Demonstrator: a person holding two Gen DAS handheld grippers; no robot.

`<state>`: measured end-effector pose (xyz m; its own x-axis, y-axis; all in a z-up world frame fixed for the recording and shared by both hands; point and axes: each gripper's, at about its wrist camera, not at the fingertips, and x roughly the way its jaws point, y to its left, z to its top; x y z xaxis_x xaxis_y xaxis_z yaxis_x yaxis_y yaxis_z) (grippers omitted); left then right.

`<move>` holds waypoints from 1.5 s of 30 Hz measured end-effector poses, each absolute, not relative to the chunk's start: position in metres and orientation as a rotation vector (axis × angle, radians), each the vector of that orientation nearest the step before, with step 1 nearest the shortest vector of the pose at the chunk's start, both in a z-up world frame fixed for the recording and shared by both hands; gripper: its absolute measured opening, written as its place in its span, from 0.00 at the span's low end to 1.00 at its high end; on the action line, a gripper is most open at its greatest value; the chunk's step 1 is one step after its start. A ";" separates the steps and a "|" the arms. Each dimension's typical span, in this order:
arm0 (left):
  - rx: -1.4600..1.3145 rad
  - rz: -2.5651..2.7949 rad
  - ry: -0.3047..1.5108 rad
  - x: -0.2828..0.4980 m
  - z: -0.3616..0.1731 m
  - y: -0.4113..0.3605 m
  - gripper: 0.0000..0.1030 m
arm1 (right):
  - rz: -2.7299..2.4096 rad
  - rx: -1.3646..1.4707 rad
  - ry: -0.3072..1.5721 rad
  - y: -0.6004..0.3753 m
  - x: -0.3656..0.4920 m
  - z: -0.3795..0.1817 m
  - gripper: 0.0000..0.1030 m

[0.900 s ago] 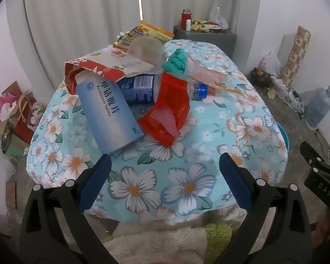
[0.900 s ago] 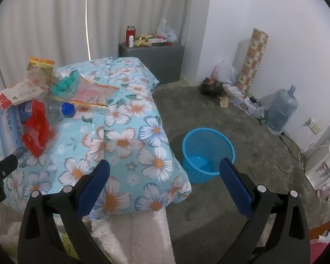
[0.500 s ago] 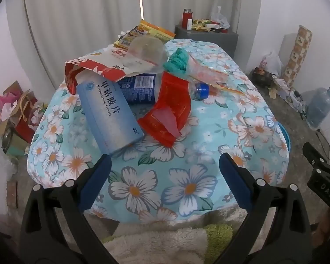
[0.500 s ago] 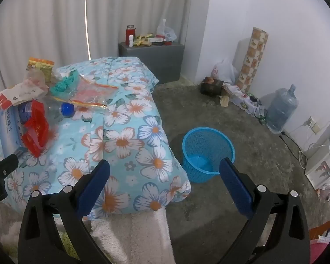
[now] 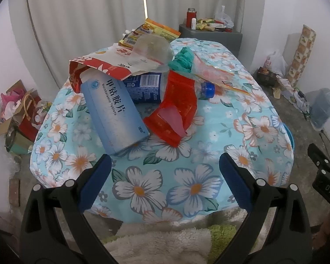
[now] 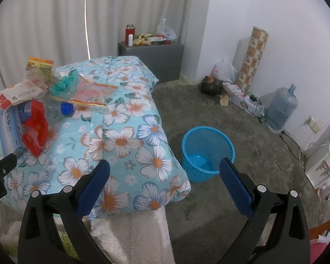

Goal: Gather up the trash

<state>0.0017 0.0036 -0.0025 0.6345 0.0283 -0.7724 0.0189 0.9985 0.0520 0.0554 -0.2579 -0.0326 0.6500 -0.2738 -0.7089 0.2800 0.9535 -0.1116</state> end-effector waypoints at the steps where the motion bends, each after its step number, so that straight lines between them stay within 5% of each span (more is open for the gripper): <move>1: 0.058 0.009 0.884 0.002 -0.003 0.004 0.91 | -0.315 0.008 0.804 -0.258 0.055 -0.033 0.94; 45: 0.050 0.036 0.931 0.005 -0.012 0.011 0.91 | -0.312 0.012 0.809 -0.259 0.054 -0.033 0.94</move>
<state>0.0050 0.0113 -0.0123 0.5963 0.0526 -0.8011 -0.0093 0.9982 0.0587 0.0542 -0.2588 -0.0334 0.6473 -0.2702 -0.7127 0.2789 0.9542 -0.1084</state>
